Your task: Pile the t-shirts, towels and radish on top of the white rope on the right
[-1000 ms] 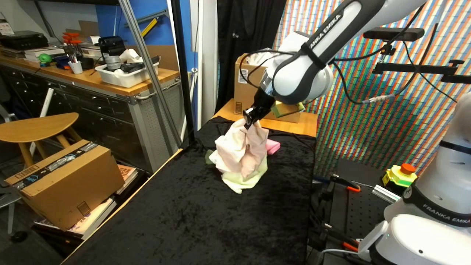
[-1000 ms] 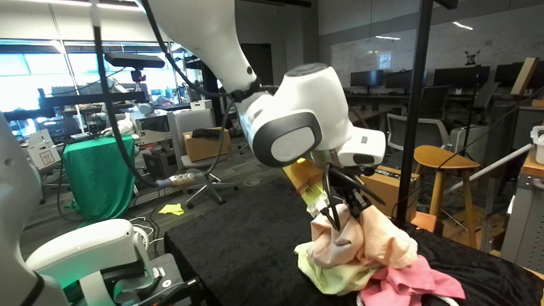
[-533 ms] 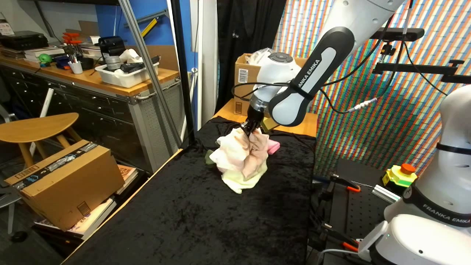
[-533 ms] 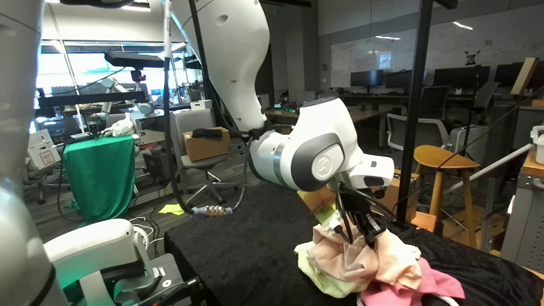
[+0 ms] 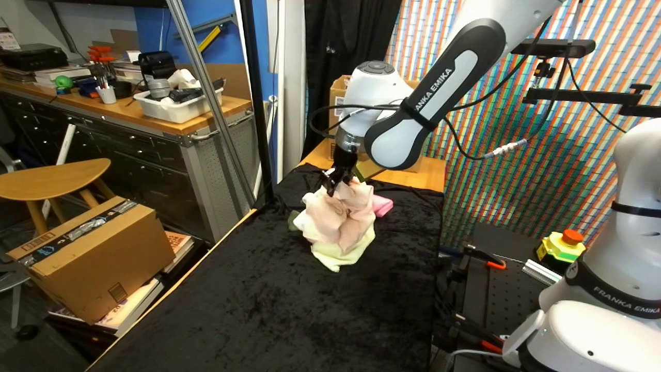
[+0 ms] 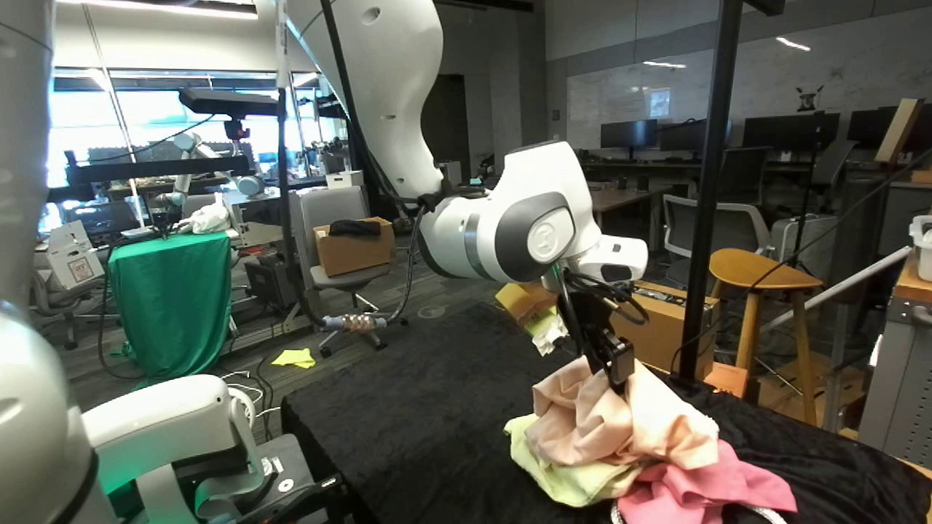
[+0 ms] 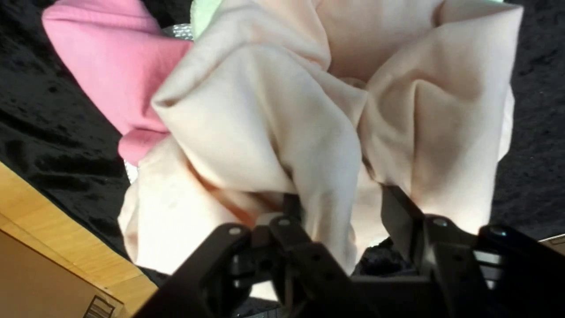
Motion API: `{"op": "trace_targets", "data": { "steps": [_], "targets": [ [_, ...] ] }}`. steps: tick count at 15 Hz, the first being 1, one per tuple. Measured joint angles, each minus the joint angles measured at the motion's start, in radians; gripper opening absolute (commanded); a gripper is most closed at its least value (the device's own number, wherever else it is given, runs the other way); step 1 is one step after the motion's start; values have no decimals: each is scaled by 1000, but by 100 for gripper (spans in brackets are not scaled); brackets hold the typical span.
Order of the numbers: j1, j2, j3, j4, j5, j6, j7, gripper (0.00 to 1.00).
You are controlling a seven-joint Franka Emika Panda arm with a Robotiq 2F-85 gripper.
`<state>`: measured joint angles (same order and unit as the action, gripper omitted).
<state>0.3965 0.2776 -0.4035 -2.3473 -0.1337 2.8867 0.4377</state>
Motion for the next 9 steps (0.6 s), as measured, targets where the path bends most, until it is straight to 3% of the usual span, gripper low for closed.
{"op": "trace_targets", "data": {
  "steps": [2, 9],
  "targets": [
    [-53, -57, 63, -1, 0, -64, -29, 99],
    [-247, -311, 262, -21, 42, -372, -237, 100]
  ]
}}
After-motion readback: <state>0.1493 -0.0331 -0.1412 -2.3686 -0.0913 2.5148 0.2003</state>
